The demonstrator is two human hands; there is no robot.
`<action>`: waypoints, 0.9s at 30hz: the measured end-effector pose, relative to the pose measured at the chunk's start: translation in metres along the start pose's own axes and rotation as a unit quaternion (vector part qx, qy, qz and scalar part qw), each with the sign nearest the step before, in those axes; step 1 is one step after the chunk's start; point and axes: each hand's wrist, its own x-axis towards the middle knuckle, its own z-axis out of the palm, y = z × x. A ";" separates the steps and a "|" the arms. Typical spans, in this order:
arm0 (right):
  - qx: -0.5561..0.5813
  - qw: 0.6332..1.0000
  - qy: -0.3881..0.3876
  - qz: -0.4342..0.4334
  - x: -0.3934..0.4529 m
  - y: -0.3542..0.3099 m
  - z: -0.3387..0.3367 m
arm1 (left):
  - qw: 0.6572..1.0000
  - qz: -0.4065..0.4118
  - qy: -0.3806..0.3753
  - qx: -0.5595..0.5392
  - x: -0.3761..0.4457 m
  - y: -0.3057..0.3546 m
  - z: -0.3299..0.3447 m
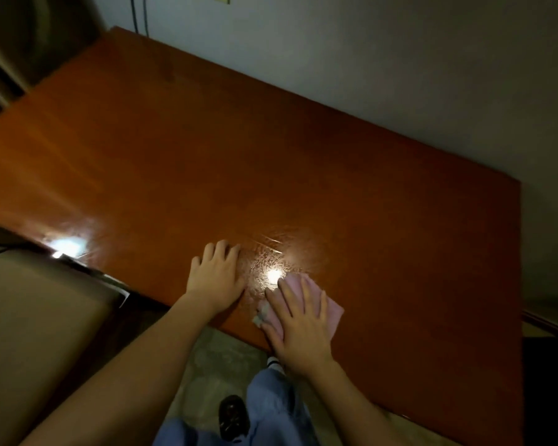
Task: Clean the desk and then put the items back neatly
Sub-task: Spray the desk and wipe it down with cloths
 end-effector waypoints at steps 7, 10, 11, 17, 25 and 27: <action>0.035 0.987 0.009 0.158 0.055 0.059 -0.025 | 0.999 0.051 0.006 -0.004 0.027 0.043 -0.005; 0.045 0.986 0.002 0.164 0.098 0.056 -0.034 | 0.999 0.039 -0.005 -0.002 0.035 0.041 -0.005; 0.042 0.988 0.002 0.146 0.108 0.050 -0.037 | 0.999 0.036 -0.007 0.000 0.037 0.039 -0.005; 0.022 1.000 0.006 -0.002 0.098 0.029 -0.032 | 1.000 0.011 -0.011 0.011 0.054 0.031 -0.016; -0.025 0.997 0.005 0.074 0.080 0.125 -0.041 | 0.999 0.038 -0.012 0.019 0.079 0.055 -0.028; 0.006 0.992 0.016 0.127 0.106 0.137 -0.051 | 0.999 0.042 -0.009 0.020 0.086 0.055 -0.029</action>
